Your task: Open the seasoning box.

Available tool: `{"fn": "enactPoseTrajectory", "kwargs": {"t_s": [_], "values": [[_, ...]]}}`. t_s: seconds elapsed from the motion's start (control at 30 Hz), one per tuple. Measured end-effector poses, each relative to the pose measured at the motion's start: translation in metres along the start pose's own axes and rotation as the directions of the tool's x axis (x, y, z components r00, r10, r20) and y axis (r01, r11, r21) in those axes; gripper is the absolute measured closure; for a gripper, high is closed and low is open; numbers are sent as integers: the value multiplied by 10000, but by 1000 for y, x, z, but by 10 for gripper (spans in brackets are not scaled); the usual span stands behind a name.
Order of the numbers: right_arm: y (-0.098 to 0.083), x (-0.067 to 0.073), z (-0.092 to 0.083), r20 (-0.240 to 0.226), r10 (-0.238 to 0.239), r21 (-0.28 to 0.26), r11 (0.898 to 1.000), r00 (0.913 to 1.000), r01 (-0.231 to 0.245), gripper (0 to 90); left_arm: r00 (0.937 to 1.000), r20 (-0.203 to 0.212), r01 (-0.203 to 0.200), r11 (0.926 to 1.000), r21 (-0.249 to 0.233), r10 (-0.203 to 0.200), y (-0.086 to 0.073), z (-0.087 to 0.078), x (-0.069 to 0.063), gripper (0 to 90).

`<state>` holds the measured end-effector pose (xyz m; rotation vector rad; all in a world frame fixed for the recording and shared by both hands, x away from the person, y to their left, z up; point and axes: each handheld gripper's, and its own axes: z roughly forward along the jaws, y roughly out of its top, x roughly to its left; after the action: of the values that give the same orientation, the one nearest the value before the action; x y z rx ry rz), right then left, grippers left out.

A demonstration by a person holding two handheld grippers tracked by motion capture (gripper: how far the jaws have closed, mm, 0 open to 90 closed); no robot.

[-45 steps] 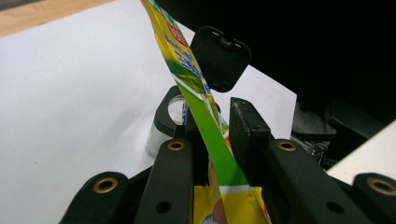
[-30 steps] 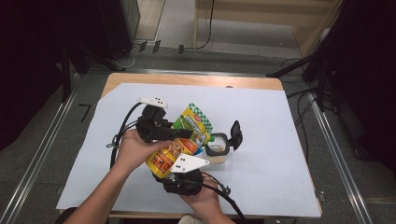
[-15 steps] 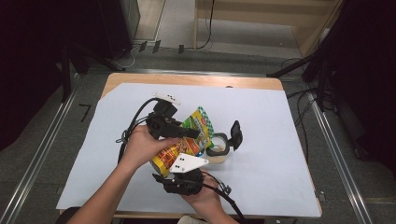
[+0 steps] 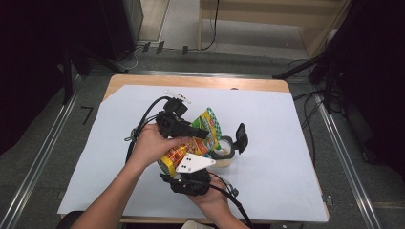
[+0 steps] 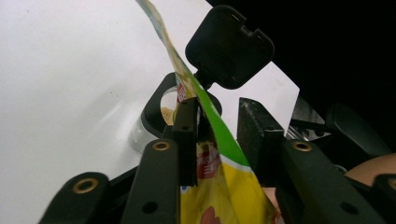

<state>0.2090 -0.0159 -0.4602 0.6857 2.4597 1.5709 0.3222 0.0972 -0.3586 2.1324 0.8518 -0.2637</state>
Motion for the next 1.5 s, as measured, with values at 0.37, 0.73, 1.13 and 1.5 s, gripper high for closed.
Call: {"fn": "enactPoseTrajectory", "kwargs": {"t_s": [0.37, 0.73, 1.13, 1.5], "values": [[2, -8, -6, -251, 890, -403, 9951, 9957, -900, 603, 9997, 169, -161, 9997, -172, 163, 1, 0, -7, 577], [3, -10, -7, -60, 1188, -396, 9921, 9929, -1189, 582, 9984, -294, -483, 9986, -233, 476, 0, -1, -12, 635], [1, -6, -4, 39, 105, -72, 9999, 9999, -105, 526, 9988, -329, -366, 9991, -233, 358, 0, -2, -12, 698], [5, -3, -5, 145, -22, -3, 10000, 9999, 22, 616, 9991, -211, -369, 9987, -340, 362, 1, -3, -13, 674]]}}
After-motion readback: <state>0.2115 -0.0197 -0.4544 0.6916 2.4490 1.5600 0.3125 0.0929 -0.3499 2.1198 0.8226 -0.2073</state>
